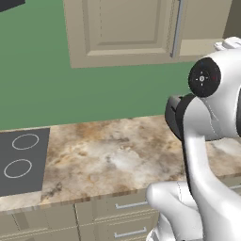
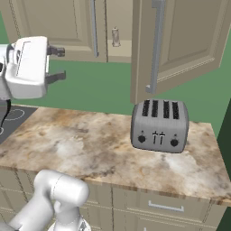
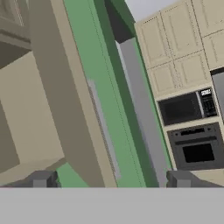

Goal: Get the candle and the wine from the cabinet and move them to the dining counter.

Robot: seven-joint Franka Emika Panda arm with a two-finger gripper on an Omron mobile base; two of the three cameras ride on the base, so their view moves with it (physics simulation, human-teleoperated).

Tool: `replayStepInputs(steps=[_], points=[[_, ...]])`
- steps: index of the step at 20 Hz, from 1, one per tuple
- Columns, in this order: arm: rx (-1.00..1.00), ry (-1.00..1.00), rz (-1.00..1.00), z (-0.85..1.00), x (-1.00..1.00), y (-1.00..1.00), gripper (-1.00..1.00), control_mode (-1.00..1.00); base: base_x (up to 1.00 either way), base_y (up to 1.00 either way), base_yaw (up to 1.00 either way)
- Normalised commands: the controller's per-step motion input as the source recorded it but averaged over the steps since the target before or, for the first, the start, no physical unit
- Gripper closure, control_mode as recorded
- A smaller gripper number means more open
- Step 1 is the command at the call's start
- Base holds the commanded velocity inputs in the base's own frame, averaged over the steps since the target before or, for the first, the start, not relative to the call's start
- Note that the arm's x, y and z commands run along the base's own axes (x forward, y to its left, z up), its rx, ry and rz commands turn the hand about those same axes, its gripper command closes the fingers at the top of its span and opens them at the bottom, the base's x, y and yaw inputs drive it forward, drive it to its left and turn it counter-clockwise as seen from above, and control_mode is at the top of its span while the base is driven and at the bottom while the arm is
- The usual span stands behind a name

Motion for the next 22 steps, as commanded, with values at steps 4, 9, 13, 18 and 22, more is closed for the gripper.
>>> replayStepInputs(steps=[4, 9, 13, 18, 22], points=[[0.0, -0.19, -0.08, 0.0, 0.09, -0.23, -1.0, -1.0, 0.0, 0.0, 0.0], [0.0, -0.01, -0.08, 0.08, 0.41, 0.0, -1.0, -1.0, 0.0, 0.0, 0.0], [0.0, 0.01, -0.04, 0.26, 0.42, 0.0, -1.0, -1.0, 0.0, 0.0, 0.0], [0.0, 0.04, -0.04, 0.17, 0.32, 0.0, -1.0, -1.0, 0.0, 0.0, 0.0], [0.0, 0.01, -0.13, 0.0, 0.3, 0.0, -1.0, -1.0, 0.0, 0.0, 0.0]])
